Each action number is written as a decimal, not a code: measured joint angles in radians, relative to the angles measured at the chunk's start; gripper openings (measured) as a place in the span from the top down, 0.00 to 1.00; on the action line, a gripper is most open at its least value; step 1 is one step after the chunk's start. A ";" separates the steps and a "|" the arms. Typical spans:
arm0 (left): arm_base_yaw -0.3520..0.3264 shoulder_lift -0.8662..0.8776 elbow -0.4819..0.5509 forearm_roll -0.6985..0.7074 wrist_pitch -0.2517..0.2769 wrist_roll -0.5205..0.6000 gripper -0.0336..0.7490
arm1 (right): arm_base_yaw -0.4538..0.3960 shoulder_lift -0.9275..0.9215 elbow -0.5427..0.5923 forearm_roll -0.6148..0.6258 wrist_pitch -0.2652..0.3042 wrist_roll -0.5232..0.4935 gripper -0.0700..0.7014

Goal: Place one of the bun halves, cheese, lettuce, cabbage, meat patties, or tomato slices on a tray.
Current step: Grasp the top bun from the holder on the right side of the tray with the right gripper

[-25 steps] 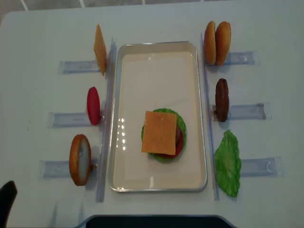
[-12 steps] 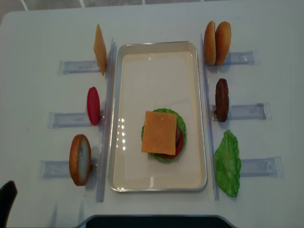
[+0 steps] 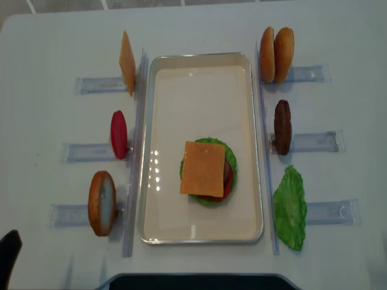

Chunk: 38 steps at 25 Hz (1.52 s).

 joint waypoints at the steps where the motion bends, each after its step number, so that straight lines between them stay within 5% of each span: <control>1: 0.000 0.000 0.000 0.000 0.000 0.000 0.23 | 0.000 0.047 -0.018 0.006 0.000 0.000 0.45; 16: 0.000 0.000 0.000 0.000 0.000 0.000 0.32 | 0.000 0.792 -0.456 0.034 0.014 -0.005 0.45; 38: 0.000 0.000 0.000 0.000 0.000 0.000 0.60 | 0.000 1.285 -0.958 0.085 0.078 -0.046 0.45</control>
